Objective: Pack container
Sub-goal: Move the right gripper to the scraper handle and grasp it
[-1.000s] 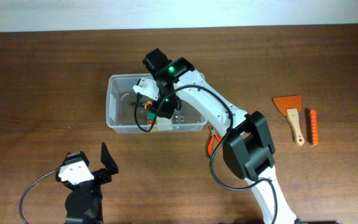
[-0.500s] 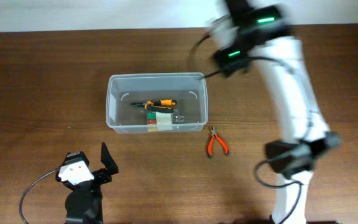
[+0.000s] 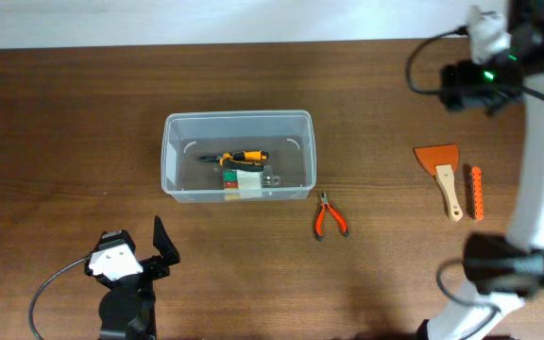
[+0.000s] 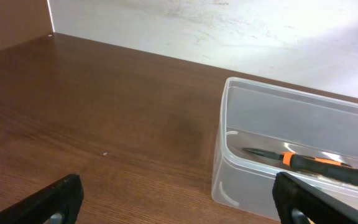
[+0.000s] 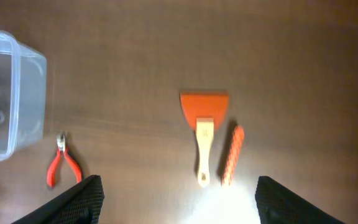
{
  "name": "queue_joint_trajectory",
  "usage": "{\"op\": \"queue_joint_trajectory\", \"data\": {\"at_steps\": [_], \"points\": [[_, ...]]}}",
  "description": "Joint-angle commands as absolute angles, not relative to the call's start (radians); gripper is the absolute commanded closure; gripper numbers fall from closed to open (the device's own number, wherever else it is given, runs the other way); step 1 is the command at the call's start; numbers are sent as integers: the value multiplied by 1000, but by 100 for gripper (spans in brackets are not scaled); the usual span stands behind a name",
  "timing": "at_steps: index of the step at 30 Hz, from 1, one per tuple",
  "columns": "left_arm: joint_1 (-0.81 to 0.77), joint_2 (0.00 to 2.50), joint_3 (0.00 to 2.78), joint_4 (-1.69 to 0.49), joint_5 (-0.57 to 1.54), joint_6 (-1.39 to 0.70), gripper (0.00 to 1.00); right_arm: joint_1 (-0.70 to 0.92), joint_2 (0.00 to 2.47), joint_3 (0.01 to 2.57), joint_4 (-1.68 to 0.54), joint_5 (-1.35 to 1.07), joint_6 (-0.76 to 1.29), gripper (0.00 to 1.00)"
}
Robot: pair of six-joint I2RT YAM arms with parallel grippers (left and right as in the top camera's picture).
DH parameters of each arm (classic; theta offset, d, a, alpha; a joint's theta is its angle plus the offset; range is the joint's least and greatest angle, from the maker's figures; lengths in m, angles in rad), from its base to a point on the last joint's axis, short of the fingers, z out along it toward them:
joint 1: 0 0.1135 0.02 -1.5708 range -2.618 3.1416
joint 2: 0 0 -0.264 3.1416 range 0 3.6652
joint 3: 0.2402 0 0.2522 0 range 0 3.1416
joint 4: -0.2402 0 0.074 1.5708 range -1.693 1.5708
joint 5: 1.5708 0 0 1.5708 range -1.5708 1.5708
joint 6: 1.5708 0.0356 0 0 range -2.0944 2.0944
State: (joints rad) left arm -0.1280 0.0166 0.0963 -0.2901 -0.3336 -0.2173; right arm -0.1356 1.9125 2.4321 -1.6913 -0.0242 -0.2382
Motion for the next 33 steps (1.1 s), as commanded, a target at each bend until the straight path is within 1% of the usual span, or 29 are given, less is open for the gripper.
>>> {"op": "queue_joint_trajectory", "data": {"at_steps": [1, 7, 11, 15, 17, 20, 24, 28, 31, 33], "points": [[-131, 12, 93, -292, -337, -208, 1, -204, 1769, 2269, -1682, -42, -229, 21], [-131, 12, 93, -292, -337, -208, 1, -282, 1636, 1855, -1470, -36, -231, 21], [-131, 12, 93, -292, -337, -208, 1, -316, 1628, 1635, -1324, -31, -265, 20], [-131, 12, 93, -292, -337, -208, 1, -328, 1638, 1471, -1180, -28, -337, 15], [-131, 12, 93, -292, -337, -208, 1, -329, 1645, 1415, -1110, -22, -358, 10], [-131, 12, 93, -292, -337, -208, 1, -329, 1663, 1351, -1030, -22, -367, 8], [-131, 12, 93, -292, -337, -208, 1, -329, 1722, 1292, -970, -22, -389, 13], [-131, 12, 93, -292, -337, -208, 1, -329, 1803, 1281, -936, -22, -389, 14], [-131, 12, 93, -292, -337, -208, 1, -328, 1863, 1281, -928, -22, -388, 20], [-131, 12, 93, -292, -337, -208, 1, -327, 1894, 1281, -925, -22, -388, 21]]}}
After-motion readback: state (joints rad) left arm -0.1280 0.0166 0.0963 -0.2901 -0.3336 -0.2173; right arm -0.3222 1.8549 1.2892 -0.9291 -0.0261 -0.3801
